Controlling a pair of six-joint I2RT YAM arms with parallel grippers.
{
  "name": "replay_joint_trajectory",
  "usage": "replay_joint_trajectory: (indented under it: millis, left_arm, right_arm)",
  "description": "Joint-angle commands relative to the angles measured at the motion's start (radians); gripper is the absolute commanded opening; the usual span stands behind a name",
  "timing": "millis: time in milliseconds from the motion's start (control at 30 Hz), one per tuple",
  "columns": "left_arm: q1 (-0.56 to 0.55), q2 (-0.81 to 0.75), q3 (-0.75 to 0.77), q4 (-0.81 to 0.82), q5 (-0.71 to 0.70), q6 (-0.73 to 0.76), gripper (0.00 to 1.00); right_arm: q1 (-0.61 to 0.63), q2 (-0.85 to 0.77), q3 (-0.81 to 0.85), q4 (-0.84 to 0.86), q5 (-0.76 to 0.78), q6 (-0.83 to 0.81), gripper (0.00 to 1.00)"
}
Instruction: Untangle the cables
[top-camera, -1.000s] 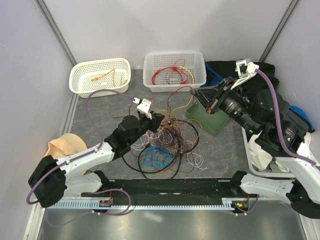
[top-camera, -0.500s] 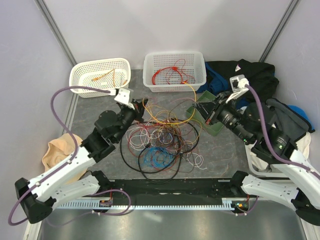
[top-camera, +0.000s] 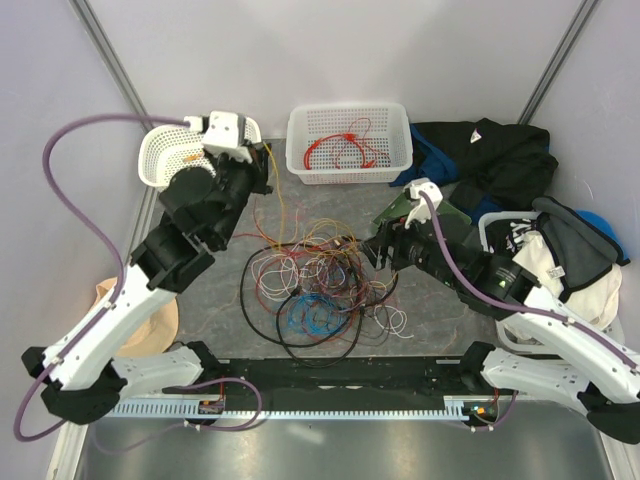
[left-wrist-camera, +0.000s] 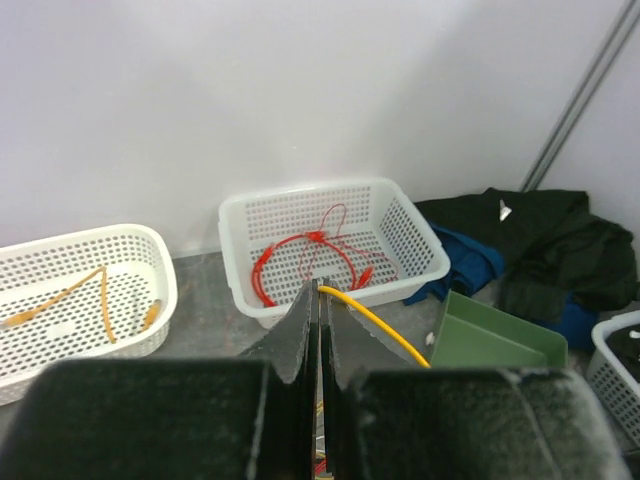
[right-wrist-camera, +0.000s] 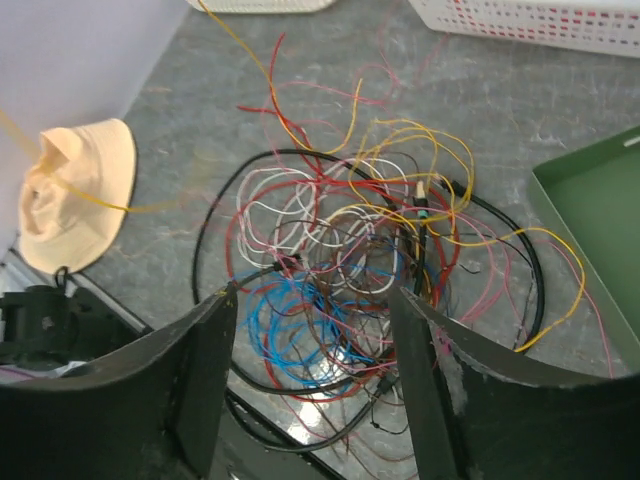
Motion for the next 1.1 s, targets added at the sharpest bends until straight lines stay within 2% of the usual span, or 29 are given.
replay_joint_trajectory:
  millis: [0, 67, 200, 367, 533, 567, 667, 767, 1067]
  left_arm:
    - [0.004, 0.132, 0.193, -0.264, -0.017, 0.048, 0.02]
    - [0.004, 0.184, 0.270, -0.313, 0.003, 0.041, 0.02]
    - [0.004, 0.197, 0.310, -0.320, 0.107, 0.016, 0.02]
    - [0.004, 0.183, 0.358, -0.309, 0.265, 0.001, 0.02]
    - [0.004, 0.157, 0.393, -0.307, 0.404, 0.001, 0.02]
    - [0.004, 0.153, 0.396, -0.309, 0.431, -0.004, 0.02]
    - [0.004, 0.150, 0.405, -0.315, 0.435, -0.007, 0.02]
    - [0.004, 0.157, 0.421, -0.329, 0.432, -0.010, 0.02]
    - [0.004, 0.163, 0.448, -0.330, 0.461, -0.033, 0.02]
  right_arm:
    - [-0.003, -0.001, 0.010, 0.000, 0.070, -0.059, 0.75]
    - [-0.003, -0.015, 0.016, 0.032, 0.079, -0.077, 0.76]
    - [-0.003, -0.044, -0.036, 0.234, 0.003, -0.125, 0.77]
    - [-0.002, 0.033, -0.100, 0.424, -0.031, -0.174, 0.77]
    - [-0.005, 0.129, -0.264, 0.840, -0.042, -0.174, 0.77]
    - [-0.005, 0.163, -0.286, 0.974, -0.051, -0.159, 0.77]
    - [-0.005, 0.234, -0.294, 1.115, -0.122, -0.118, 0.78]
    - [-0.003, 0.373, -0.231, 1.167, -0.166, -0.084, 0.79]
    - [-0.003, 0.645, -0.110, 1.342, -0.185, -0.013, 0.79]
